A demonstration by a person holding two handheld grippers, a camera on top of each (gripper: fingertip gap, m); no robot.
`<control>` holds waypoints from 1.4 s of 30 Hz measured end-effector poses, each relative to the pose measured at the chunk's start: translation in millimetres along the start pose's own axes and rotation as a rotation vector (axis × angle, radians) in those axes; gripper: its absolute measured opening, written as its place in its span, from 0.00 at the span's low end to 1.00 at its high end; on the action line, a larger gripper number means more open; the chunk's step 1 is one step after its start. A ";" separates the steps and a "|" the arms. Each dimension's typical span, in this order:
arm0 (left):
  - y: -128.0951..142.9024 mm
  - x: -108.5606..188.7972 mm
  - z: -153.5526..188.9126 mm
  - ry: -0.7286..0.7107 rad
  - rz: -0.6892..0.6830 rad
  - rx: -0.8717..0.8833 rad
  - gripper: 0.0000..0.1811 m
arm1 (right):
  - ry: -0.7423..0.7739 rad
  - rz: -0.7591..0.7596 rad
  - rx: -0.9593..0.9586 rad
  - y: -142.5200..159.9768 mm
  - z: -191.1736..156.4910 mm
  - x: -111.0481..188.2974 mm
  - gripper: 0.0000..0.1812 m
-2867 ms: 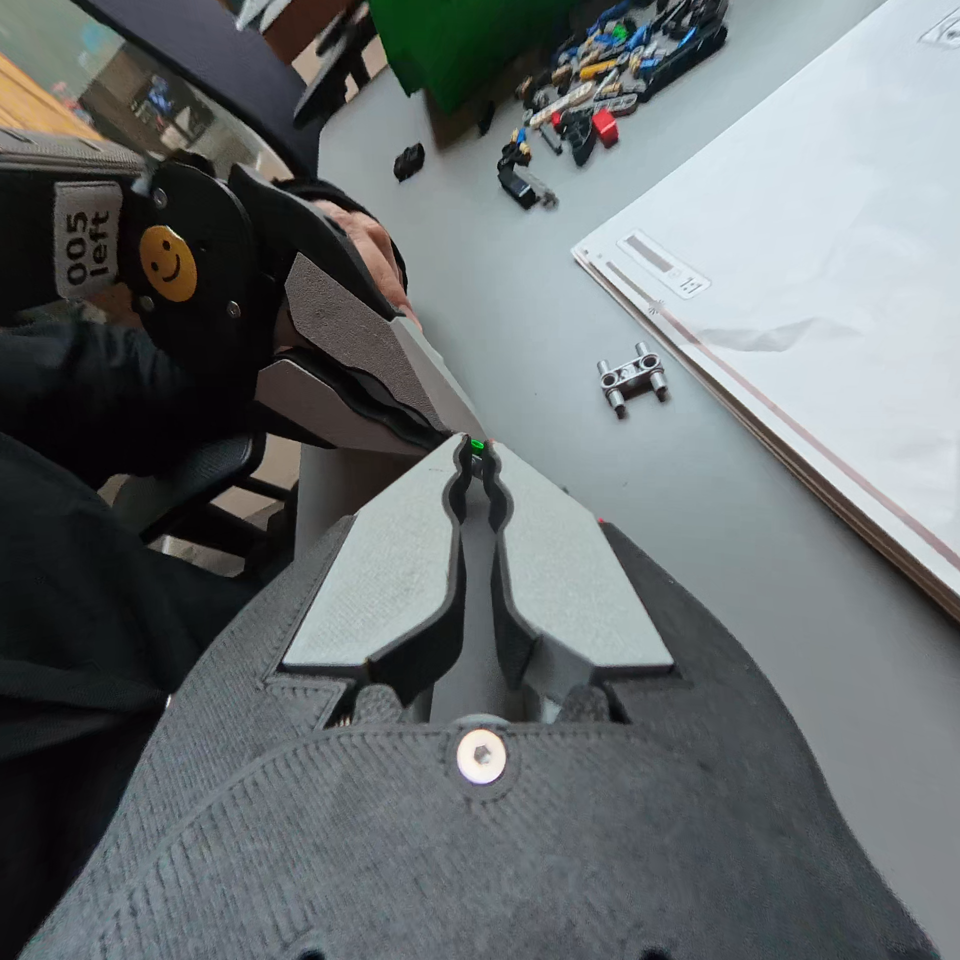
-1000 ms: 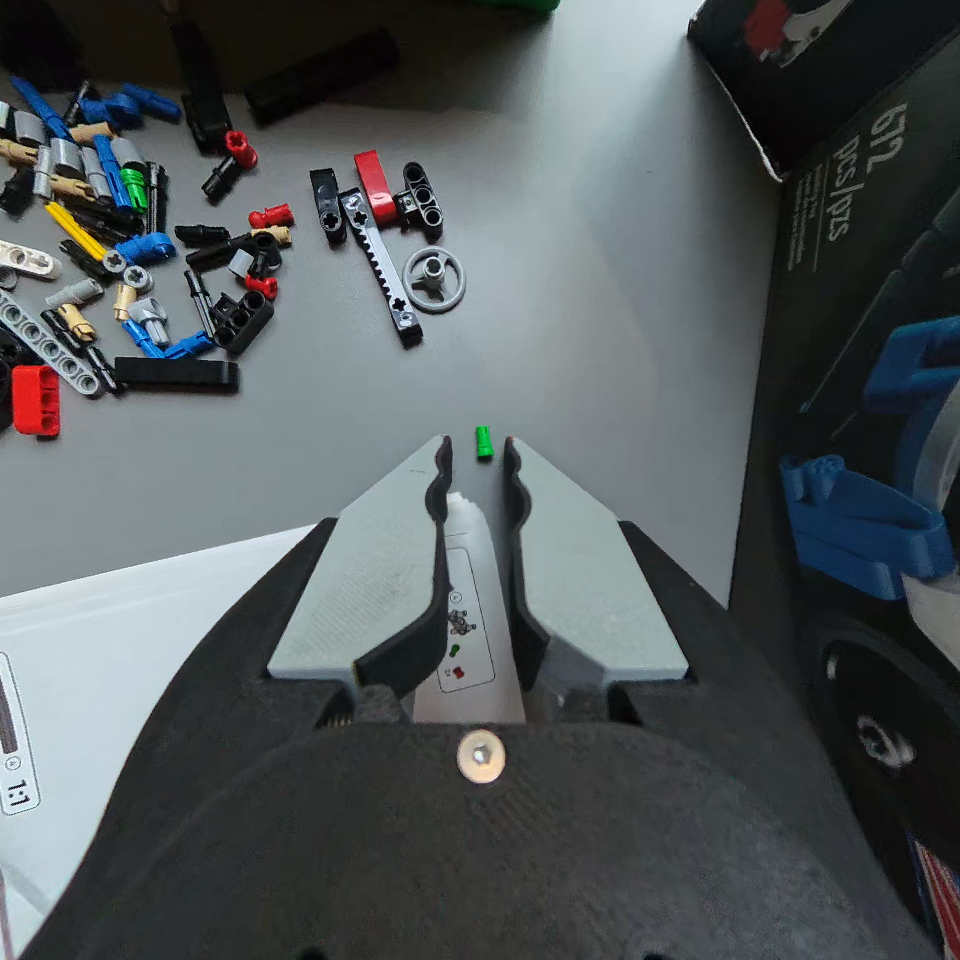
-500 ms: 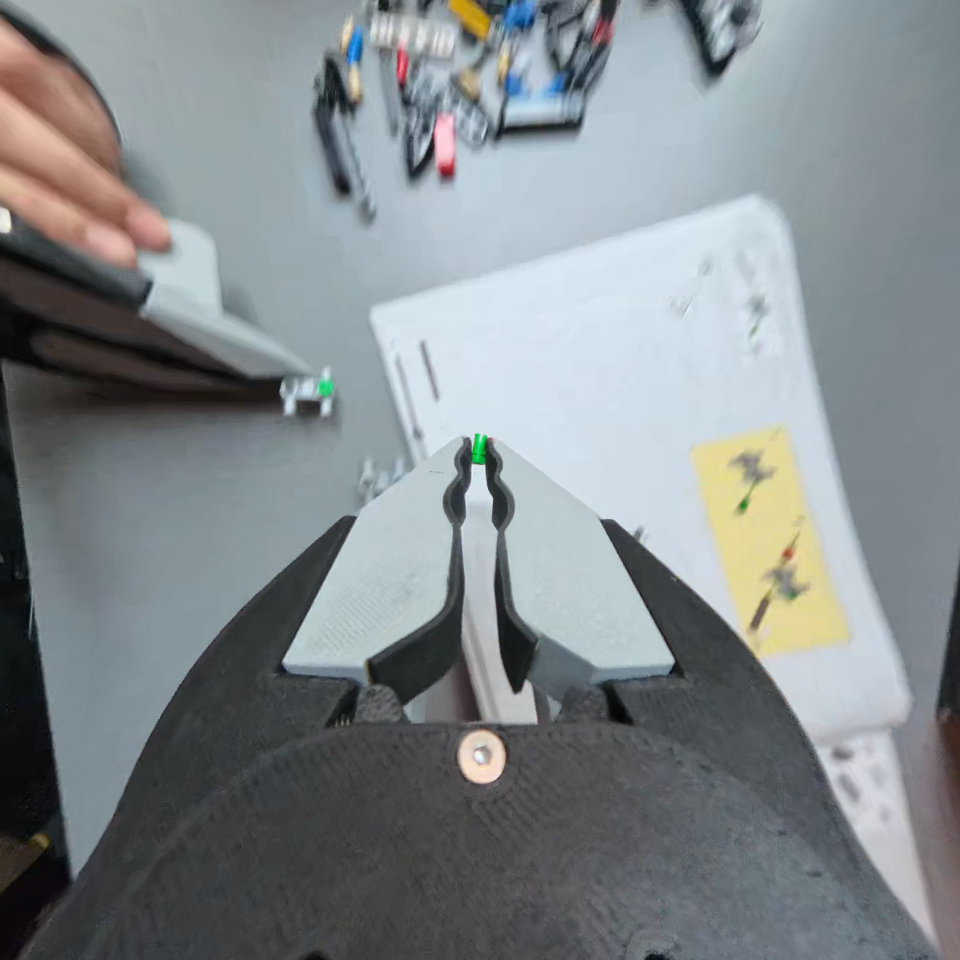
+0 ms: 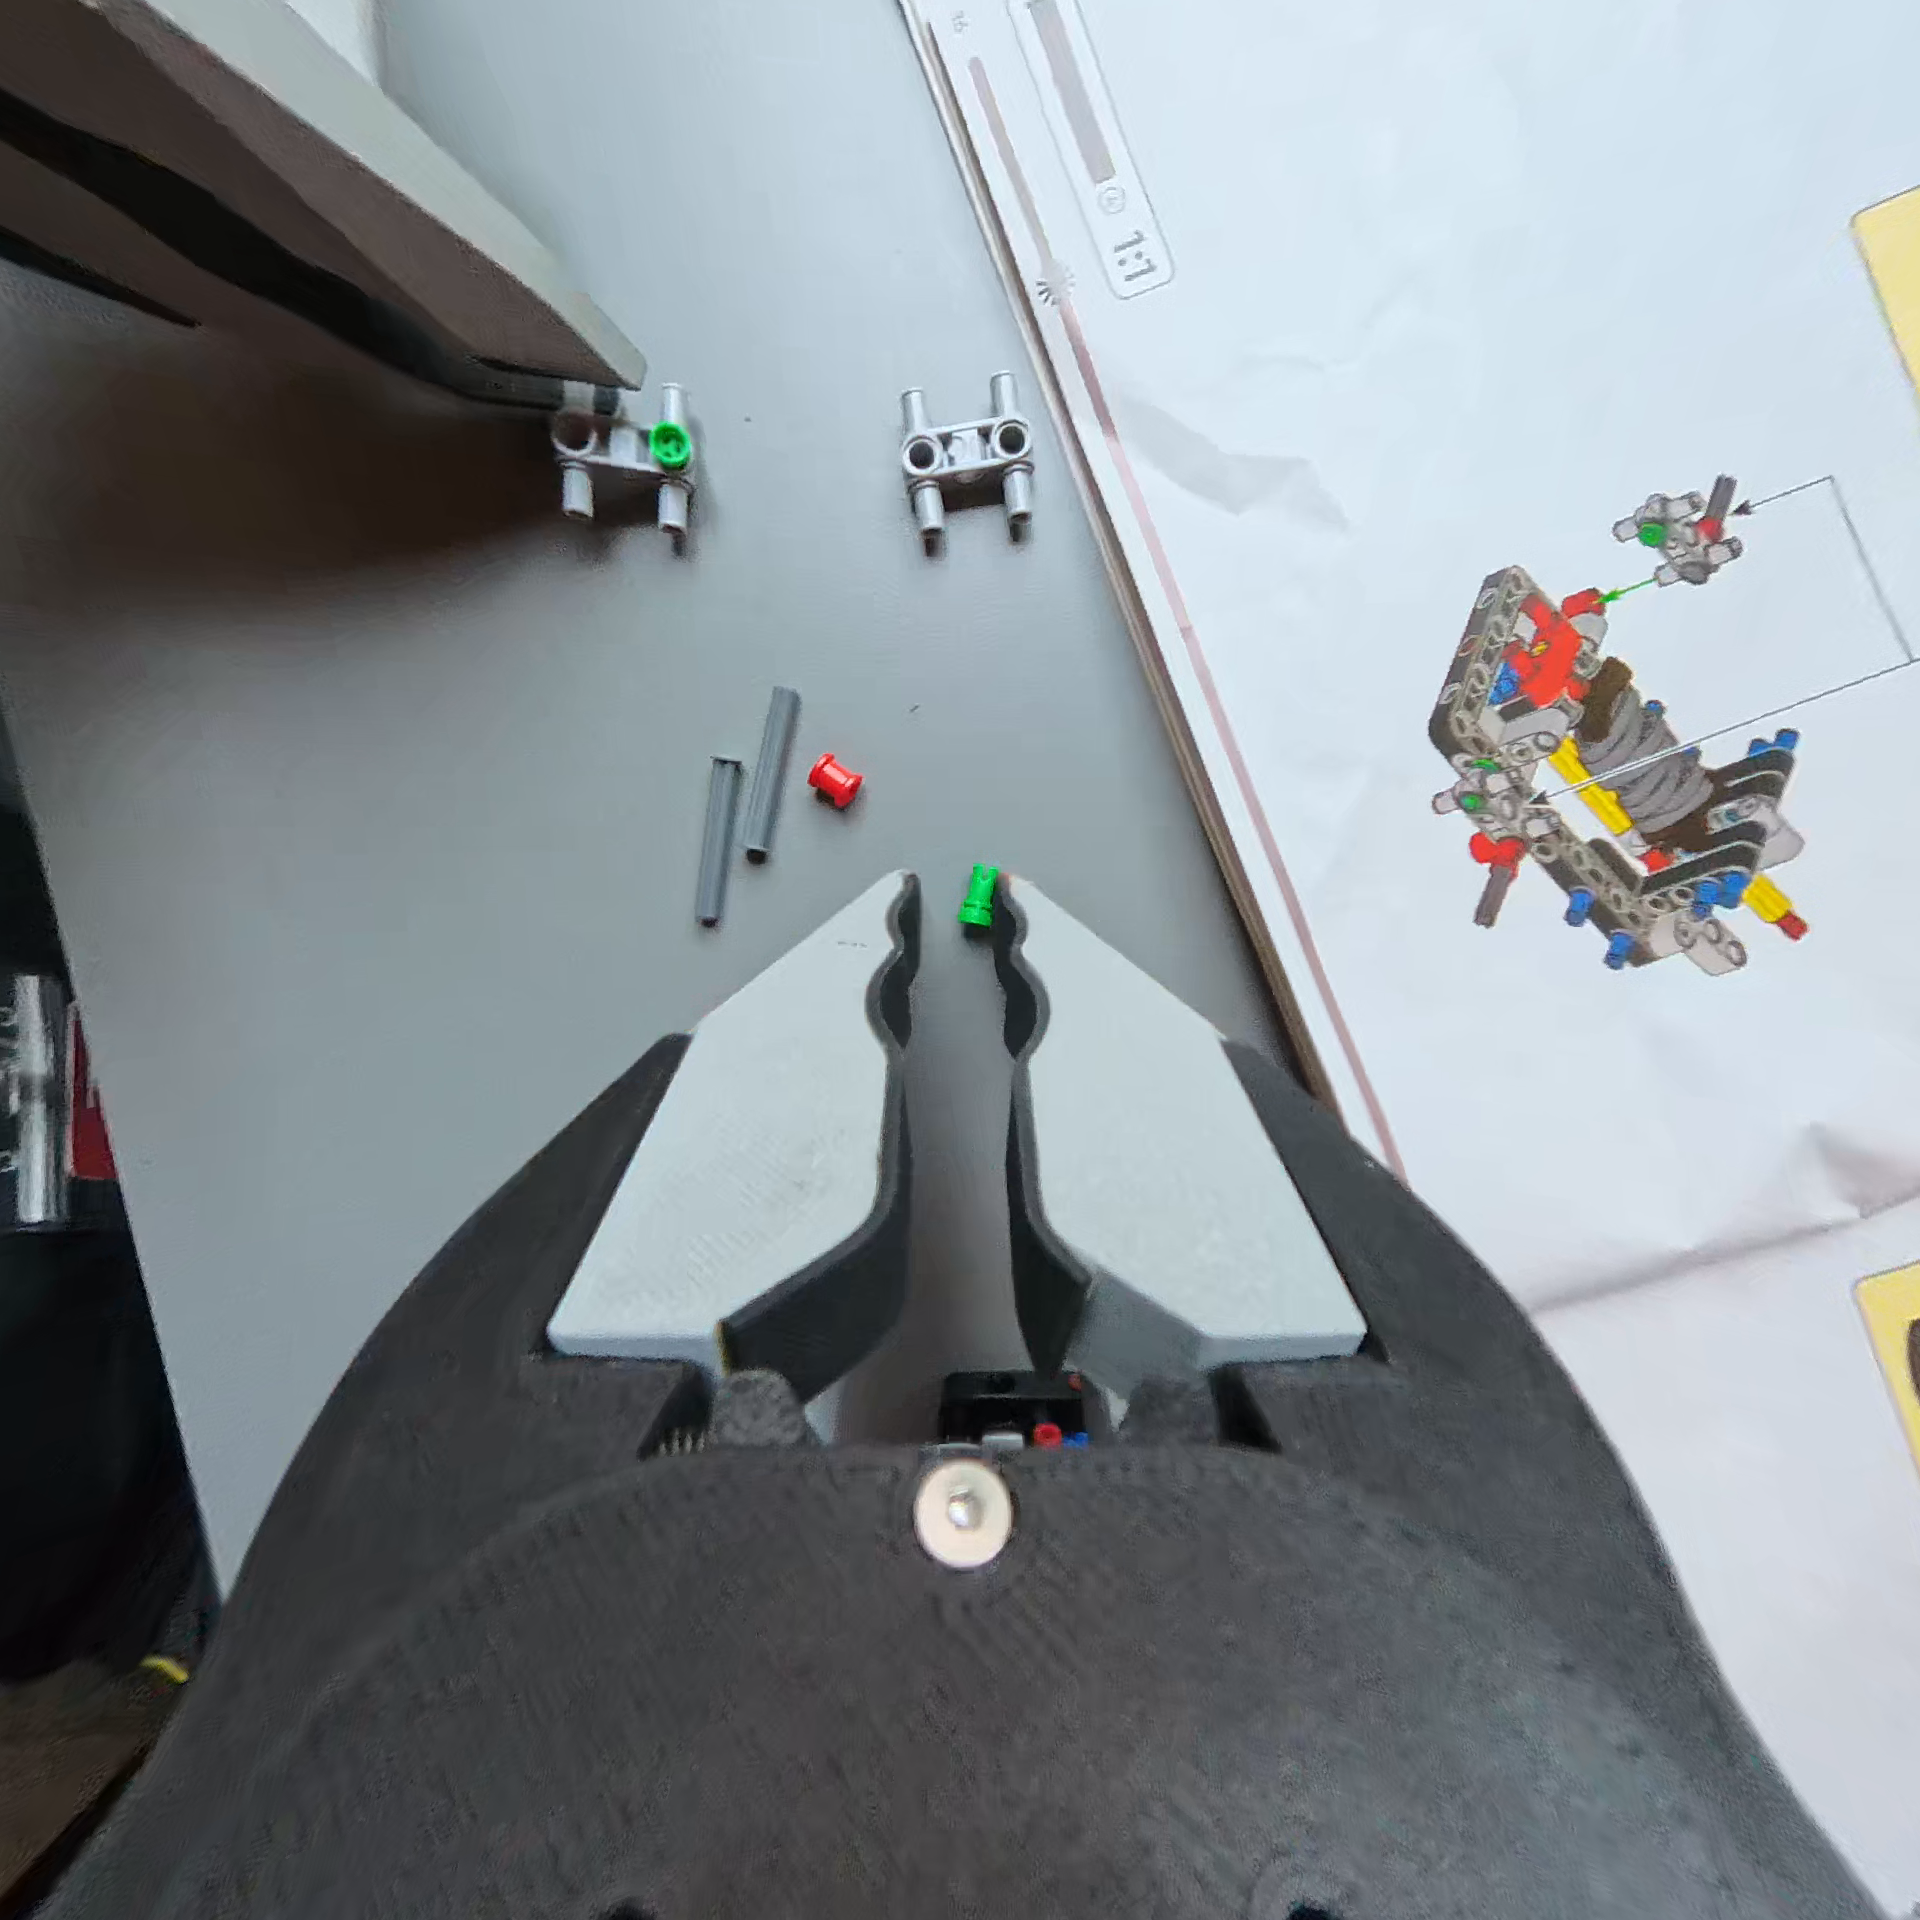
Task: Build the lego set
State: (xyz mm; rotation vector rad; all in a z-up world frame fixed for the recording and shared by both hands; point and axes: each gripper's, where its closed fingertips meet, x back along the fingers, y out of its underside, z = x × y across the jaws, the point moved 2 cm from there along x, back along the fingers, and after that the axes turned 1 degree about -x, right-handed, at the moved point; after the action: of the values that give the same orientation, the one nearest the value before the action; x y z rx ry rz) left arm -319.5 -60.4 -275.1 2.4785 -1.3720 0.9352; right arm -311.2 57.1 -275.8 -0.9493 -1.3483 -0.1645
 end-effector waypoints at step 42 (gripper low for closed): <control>3.3 7.4 7.7 0.411 0.289 0.577 0.00 | -0.030 0.077 0.078 -0.3 -55.5 -5.9 0.00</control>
State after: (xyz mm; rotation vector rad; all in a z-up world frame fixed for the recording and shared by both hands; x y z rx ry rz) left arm -315.8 -70.7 -277.4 2.2465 -1.4837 2.0198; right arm -271.4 17.9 -276.7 -0.9393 -1.3344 -0.0392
